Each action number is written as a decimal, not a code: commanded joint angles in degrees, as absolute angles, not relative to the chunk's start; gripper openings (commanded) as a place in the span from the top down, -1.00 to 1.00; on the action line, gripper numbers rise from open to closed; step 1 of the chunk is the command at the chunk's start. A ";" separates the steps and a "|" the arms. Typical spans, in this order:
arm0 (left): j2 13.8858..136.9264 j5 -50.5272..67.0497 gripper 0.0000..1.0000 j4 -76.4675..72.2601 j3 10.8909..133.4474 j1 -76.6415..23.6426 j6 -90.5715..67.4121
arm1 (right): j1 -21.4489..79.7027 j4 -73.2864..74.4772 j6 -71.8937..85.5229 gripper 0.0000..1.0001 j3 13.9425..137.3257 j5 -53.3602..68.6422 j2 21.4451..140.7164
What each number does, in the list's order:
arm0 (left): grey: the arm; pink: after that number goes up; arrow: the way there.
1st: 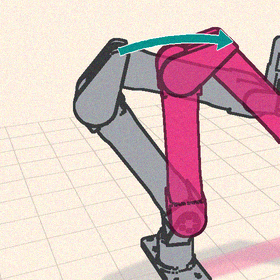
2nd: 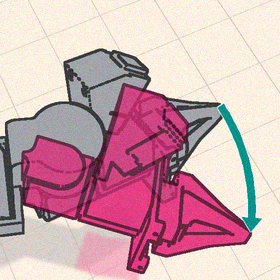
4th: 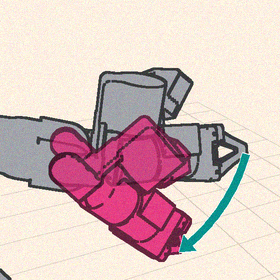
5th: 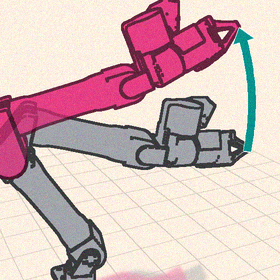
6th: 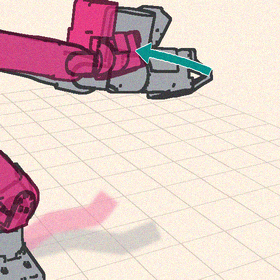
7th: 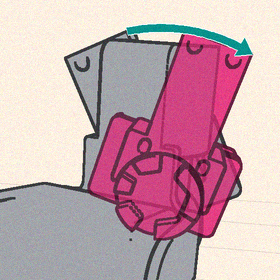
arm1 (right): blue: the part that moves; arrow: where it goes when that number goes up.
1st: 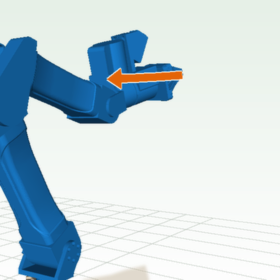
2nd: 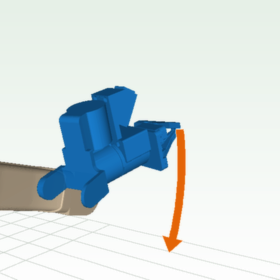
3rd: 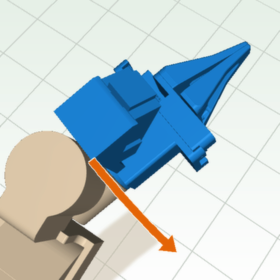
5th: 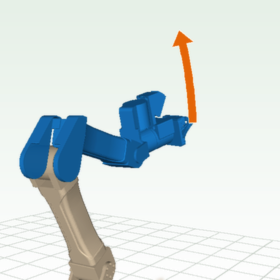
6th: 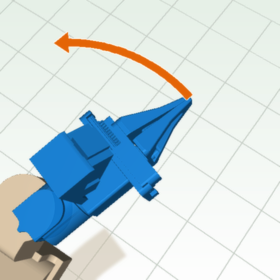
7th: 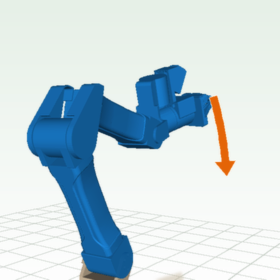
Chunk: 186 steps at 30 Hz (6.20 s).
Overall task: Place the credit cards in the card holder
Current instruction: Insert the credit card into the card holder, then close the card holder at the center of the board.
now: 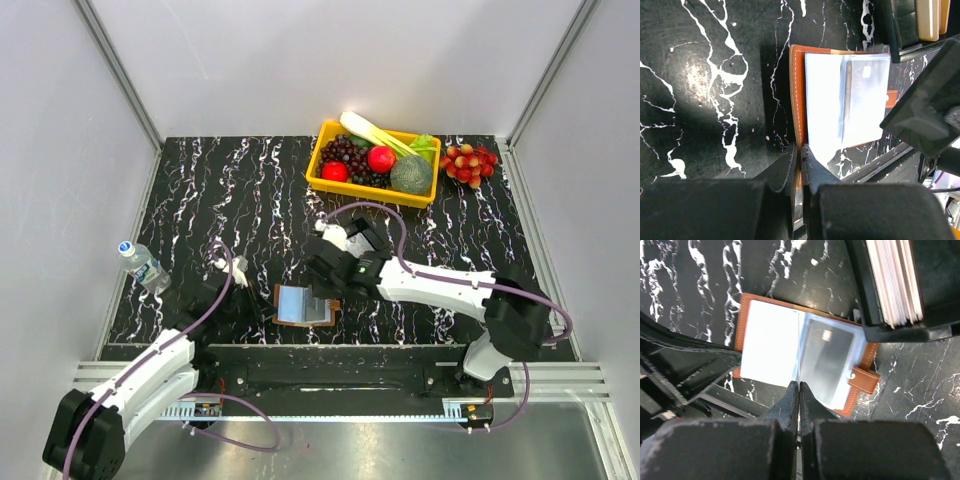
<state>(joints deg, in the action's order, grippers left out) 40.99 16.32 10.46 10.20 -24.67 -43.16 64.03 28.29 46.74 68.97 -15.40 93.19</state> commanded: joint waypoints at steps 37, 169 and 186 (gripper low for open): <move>45.53 12.74 1.00 6.68 8.35 -24.52 -43.77 | 54.23 -6.42 52.65 1.00 44.56 8.53 92.11; 45.52 16.96 1.00 19.95 23.81 -24.52 -38.24 | 55.99 15.46 38.76 0.17 47.72 -3.77 87.10; 56.95 21.27 0.24 24.08 35.06 -26.63 -29.27 | 55.90 8.44 31.99 0.13 44.12 -7.83 89.46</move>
<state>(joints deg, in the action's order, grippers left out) 55.99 18.85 24.62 30.46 -25.19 -32.03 55.86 11.53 34.74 43.38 -5.61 87.94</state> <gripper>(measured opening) 0.302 0.429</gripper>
